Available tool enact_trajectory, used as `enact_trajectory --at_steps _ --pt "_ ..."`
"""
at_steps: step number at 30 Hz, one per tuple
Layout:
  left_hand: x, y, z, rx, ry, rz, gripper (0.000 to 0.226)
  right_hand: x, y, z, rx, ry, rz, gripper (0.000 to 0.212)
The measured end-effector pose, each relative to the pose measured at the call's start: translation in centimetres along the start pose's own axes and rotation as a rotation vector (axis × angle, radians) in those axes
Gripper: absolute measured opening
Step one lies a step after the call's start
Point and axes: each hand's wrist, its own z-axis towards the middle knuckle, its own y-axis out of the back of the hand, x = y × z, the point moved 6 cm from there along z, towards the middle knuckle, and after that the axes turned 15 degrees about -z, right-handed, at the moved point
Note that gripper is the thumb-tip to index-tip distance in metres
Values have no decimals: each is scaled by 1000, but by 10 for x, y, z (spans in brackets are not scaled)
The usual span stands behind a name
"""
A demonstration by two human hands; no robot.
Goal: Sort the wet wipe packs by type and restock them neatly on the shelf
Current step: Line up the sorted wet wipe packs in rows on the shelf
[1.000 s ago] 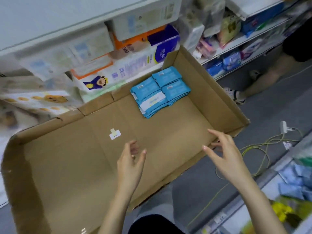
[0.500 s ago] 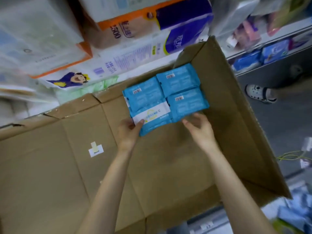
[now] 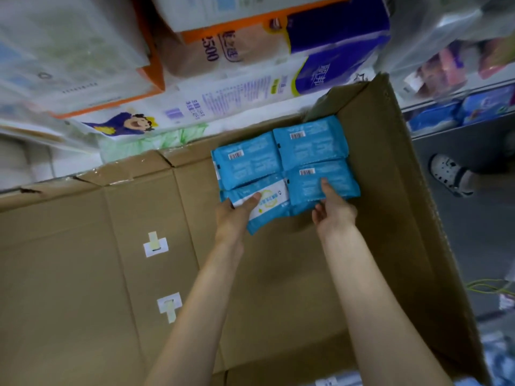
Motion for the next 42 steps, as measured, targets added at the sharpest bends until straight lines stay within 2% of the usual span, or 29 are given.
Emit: enact_trajectory --at_steps 4,7,9,13,18,25,28,30,33,35,39,42 --pt "1 9 -17 65 -6 5 12 2 -3 -5 46 44 81 33" --pt "-4 24 -40 84 -21 1 10 0 15 -26 167 130 114 27" --pt "-11 37 -58 82 -65 -27 13 -5 35 -51 247 246 -6 28" --pt "-19 56 -99 128 -127 -77 21 -18 84 -104 227 512 -287 15" --pt "-17 71 -164 253 -232 -52 18 -45 109 -163 223 747 -397 11" --pt "-7 123 -279 476 -418 -42 46 -104 147 -268 285 938 -190 15" --pt "-4 165 -328 527 -478 -102 40 -135 176 -317 287 1016 -86 17" --pt "-1 197 -357 528 -510 -178 29 -159 185 -352 321 1110 -99 19" --pt "5 239 -396 504 -563 -237 16 -200 179 -397 355 1299 -254 16" --pt "6 266 -417 474 -608 -266 17 -227 171 -420 340 1379 -325 16" --pt "-3 322 -452 470 -666 -354 39 -271 145 -466 433 1451 -370 13" --pt "-16 368 -462 469 -681 -415 38 -306 117 -503 568 1426 -407 18"
